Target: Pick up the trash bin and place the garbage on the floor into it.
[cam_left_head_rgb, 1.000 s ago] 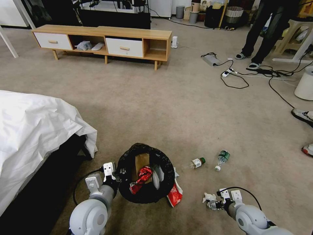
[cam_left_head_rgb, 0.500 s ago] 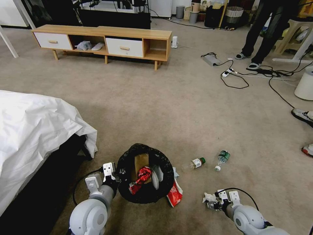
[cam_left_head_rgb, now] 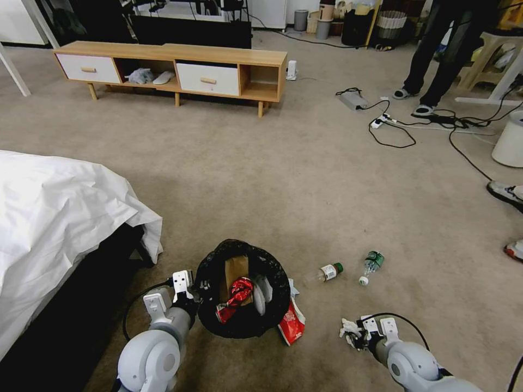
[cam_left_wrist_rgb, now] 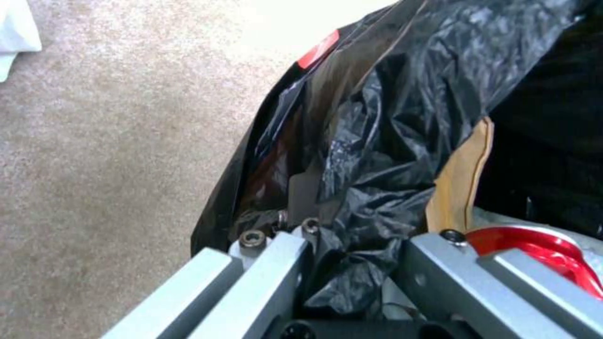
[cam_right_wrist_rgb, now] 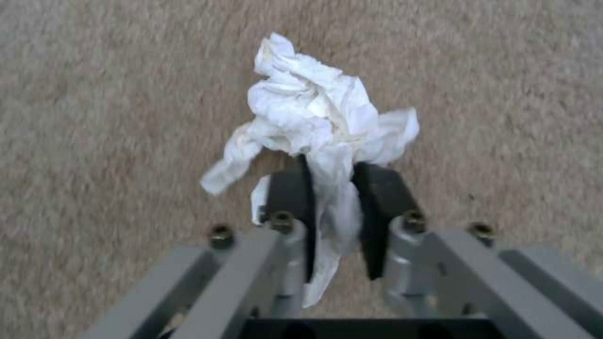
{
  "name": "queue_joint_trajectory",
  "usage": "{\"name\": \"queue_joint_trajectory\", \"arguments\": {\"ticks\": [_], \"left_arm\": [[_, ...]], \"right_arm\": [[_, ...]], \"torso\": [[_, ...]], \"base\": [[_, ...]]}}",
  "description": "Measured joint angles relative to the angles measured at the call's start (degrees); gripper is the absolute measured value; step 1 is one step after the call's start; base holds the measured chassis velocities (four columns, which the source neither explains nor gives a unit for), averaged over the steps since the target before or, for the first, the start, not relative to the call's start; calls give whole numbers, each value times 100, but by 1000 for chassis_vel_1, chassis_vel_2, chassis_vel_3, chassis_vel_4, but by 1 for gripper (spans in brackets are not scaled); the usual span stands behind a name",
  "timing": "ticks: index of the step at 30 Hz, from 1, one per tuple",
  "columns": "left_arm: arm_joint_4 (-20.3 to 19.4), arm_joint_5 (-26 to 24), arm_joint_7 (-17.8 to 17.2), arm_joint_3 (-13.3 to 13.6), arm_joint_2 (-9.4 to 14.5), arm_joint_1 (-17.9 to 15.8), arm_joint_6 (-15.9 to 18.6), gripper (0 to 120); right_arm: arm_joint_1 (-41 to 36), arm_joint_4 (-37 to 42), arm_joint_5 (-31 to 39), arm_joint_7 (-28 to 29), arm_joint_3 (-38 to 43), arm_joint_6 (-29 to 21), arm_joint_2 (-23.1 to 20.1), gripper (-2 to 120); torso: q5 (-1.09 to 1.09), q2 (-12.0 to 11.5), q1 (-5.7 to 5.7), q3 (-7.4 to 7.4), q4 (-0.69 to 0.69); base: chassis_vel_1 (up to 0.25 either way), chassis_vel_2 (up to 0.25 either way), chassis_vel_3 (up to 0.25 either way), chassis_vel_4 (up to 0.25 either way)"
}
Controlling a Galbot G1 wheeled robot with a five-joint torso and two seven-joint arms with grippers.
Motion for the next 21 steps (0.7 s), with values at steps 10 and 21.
{"name": "queue_joint_trajectory", "arguments": {"ticks": [10, 21], "left_arm": [[43, -76, -14, -18, 55, -57, 1, 0], [42, -104, -25, 51, 104, -78, 27, 0]], "right_arm": [[191, -69, 94, 13, -143, 34, 76, 0], [-245, 515, 271, 143, 189, 30, -220, 0]], "torso": [[13, 0, 0, 0, 5], [6, -1, 0, 1, 4]], "base": [[0, 0, 0, 0], [0, 0, 0, 0]]}}
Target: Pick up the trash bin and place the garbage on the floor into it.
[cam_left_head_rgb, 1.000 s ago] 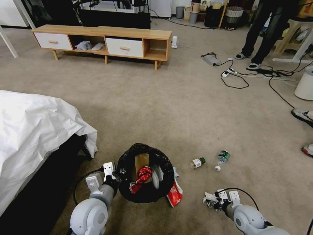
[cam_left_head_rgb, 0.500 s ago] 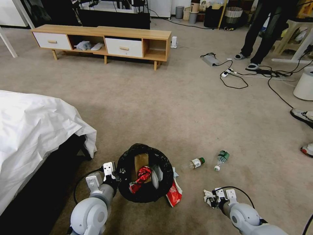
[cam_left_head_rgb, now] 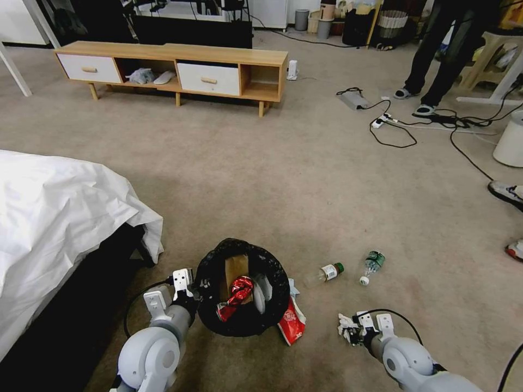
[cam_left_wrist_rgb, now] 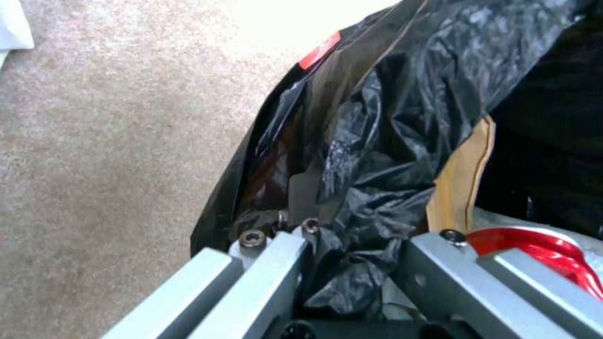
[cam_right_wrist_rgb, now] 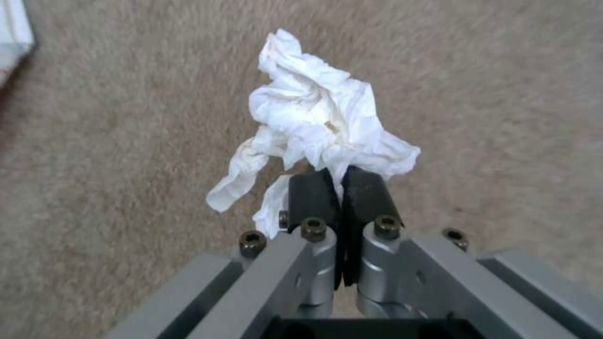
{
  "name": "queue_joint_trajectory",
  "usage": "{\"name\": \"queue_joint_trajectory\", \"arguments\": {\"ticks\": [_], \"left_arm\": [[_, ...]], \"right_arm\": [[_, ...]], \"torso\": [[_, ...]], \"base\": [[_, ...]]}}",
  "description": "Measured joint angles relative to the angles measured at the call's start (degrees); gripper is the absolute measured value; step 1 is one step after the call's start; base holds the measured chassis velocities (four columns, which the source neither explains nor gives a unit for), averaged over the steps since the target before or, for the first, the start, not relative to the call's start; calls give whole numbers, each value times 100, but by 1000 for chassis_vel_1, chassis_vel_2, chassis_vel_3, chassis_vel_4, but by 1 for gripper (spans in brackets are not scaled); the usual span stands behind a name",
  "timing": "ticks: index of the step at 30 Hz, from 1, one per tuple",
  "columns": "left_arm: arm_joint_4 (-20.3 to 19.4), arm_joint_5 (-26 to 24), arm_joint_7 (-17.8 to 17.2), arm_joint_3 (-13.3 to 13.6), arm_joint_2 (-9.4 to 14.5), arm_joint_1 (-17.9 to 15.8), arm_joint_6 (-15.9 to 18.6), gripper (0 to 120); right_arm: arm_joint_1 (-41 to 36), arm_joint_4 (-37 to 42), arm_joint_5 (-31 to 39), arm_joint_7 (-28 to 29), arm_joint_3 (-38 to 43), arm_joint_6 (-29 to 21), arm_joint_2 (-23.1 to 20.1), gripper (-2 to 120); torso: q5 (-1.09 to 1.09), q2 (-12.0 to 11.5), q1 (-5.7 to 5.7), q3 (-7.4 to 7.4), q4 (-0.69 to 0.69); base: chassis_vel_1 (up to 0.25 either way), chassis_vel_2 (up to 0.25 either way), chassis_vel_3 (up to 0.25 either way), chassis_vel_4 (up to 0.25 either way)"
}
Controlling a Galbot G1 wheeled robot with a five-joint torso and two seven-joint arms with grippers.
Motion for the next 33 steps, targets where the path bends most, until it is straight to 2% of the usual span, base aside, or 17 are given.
{"name": "queue_joint_trajectory", "arguments": {"ticks": [5, 19, 24, 33], "left_arm": [[-104, -59, -4, 33, 125, 26, 31, 0], [-213, -89, -7, 22, 308, 134, 56, 0], [-256, -200, -33, 57, 374, 111, 103, 0], [-262, -267, -36, 108, 414, 60, 116, 0]], "right_arm": [[-378, 557, 73, 153, 360, -1, -273, 0], [-1162, 1611, 14, 450, 1327, 145, -555, 0], [-1668, 2183, -163, 195, 2008, 458, -737, 0], [-2119, 2967, -548, -356, 2545, 861, -989, 0]], "torso": [[-1, 0, 0, 0, -3], [-1, 1, 0, 0, 0], [0, 1, 0, 0, -2], [-2, 1, 0, 0, -2]], "base": [[0, 0, 0, 0], [0, 0, 0, 0], [0, 0, 0, 0], [0, 0, 0, 0]]}}
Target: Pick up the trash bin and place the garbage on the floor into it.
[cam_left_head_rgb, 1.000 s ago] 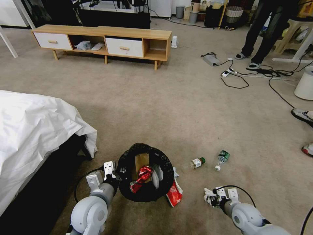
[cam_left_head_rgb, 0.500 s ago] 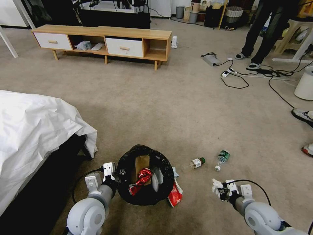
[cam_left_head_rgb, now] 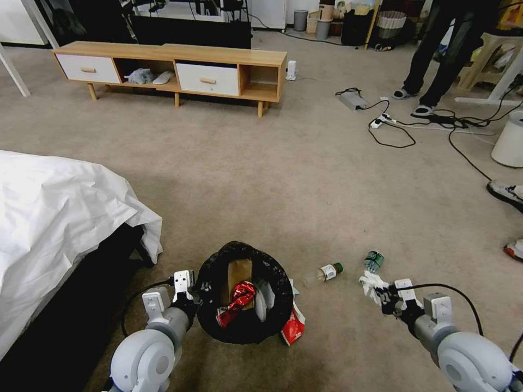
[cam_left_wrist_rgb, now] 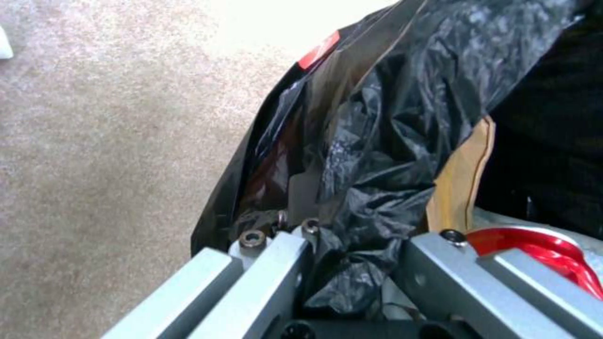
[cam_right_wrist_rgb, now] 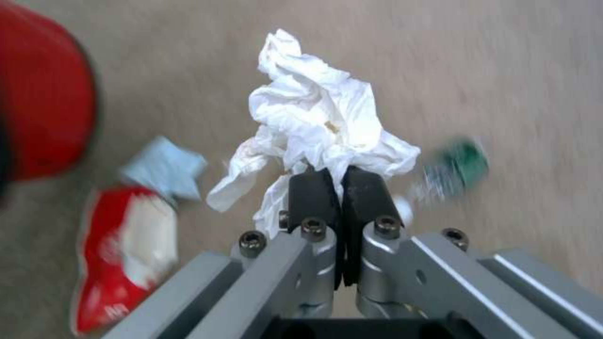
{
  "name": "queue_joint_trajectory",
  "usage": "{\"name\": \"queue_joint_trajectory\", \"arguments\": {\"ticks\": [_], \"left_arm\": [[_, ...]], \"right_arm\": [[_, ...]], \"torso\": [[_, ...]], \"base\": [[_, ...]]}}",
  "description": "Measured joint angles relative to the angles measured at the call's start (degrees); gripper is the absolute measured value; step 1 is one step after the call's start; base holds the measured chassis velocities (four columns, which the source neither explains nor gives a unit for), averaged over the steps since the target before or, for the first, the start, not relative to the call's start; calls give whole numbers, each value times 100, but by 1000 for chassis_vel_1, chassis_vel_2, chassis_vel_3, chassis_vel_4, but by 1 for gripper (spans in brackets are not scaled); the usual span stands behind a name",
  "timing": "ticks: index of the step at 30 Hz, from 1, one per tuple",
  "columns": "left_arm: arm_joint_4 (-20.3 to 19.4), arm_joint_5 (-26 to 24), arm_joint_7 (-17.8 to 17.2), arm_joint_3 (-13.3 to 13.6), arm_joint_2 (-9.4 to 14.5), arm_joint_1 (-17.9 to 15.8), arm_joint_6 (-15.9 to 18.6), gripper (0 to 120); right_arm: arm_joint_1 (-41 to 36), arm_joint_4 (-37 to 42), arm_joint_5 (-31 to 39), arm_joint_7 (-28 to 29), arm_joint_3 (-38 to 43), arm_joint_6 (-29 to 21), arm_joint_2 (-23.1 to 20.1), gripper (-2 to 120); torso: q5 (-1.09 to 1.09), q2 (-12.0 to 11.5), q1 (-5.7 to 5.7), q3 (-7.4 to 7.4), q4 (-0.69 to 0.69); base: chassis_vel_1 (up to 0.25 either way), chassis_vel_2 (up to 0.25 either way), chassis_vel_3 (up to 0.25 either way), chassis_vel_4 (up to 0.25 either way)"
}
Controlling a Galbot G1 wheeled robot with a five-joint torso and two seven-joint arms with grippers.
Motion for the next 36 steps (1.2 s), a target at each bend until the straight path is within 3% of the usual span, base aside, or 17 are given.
{"name": "queue_joint_trajectory", "arguments": {"ticks": [5, 15, 17, 21, 31, 36], "left_arm": [[-11, -82, 3, 18, 86, -8, 2, 0], [-69, -290, -35, 2, 274, -47, 30, 0], [-114, -355, -54, -22, 309, -39, 46, 0], [-117, -384, -56, -27, 354, -21, 51, 0], [-66, -397, -48, -11, 392, -27, 52, 0], [65, -240, -14, 30, 299, -32, 51, 0]], "right_arm": [[-102, 357, -328, -515, 195, 329, -143, 0], [-70, 637, -586, -1133, 336, 514, -346, 0], [29, 653, -762, -1619, 351, 709, -487, 0], [168, 698, -812, -1933, 326, 848, -545, 0], [298, 793, -810, -2072, 263, 1024, -576, 0], [275, 951, -760, -2258, 430, 1193, -765, 0]], "torso": [[0, 0, 0, 0, 0], [0, 0, 0, 0, 0], [0, 1, 0, 0, 1], [0, 1, 0, 0, 0], [0, 0, 0, 0, 0], [0, 0, 0, 0, 0]], "base": [[0, 0, 0, 0], [0, 0, 0, 0], [0, 0, 0, 0], [0, 0, 0, 0], [0, 0, 0, 0], [0, 0, 0, 0]]}}
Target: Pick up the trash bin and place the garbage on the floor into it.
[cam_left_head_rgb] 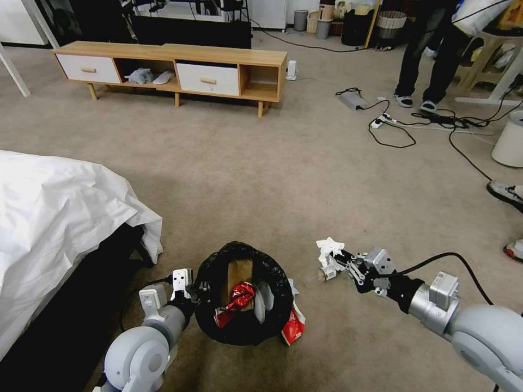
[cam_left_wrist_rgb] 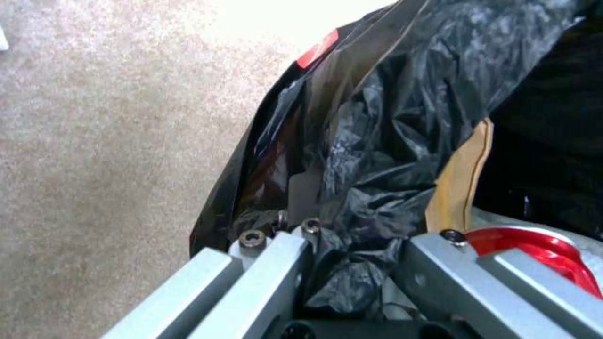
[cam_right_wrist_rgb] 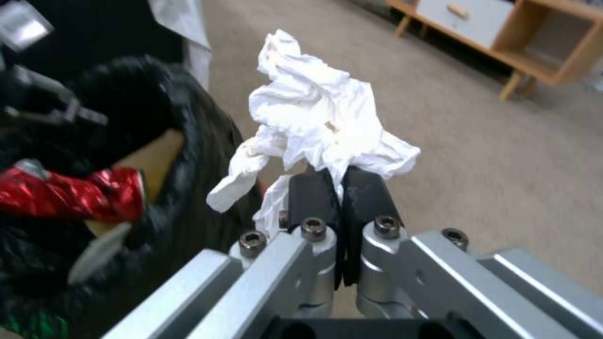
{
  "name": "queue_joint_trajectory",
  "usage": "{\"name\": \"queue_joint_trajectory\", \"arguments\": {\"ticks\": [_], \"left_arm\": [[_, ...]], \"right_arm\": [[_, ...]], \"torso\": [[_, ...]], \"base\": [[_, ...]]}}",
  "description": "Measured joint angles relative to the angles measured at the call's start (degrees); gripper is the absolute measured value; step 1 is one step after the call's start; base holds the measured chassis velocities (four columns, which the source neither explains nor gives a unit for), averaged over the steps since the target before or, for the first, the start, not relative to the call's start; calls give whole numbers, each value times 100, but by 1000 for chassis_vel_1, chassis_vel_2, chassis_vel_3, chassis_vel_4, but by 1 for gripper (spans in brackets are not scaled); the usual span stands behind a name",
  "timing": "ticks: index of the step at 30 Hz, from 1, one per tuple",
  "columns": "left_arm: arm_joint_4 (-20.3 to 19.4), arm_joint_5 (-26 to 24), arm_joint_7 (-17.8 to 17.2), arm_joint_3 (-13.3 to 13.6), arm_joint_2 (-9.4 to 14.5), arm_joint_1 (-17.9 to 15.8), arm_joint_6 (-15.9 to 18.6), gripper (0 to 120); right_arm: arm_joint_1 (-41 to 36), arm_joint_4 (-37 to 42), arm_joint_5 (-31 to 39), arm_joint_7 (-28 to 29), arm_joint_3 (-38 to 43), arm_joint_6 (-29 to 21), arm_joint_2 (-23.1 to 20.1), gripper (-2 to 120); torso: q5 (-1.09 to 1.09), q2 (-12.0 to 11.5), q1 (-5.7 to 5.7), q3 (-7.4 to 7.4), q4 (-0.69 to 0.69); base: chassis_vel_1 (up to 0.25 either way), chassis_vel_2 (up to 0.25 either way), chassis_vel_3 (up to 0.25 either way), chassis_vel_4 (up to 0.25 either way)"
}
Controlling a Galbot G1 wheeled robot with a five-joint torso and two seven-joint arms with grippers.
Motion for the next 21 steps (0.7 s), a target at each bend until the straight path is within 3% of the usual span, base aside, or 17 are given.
{"name": "queue_joint_trajectory", "arguments": {"ticks": [11, 16, 21], "left_arm": [[34, 151, 84, 177, 19, -51, 0, 0], [32, 155, 119, 235, 119, -134, 10, 0], [38, 155, 166, 254, 74, -187, 20, 0]], "right_arm": [[-340, 447, 528, -347, 742, 188, -473, 0], [-59, 521, 690, -475, 616, 236, -572, 0], [147, 531, 686, -573, 357, 246, -579, 0]], "torso": [[0, 0, 0, 0, 0], [0, 0, 0, 0, 0], [0, 0, 0, 0, 0]], "base": [[0, 0, 0, 0], [0, 0, 0, 0], [0, 0, 0, 0]]}}
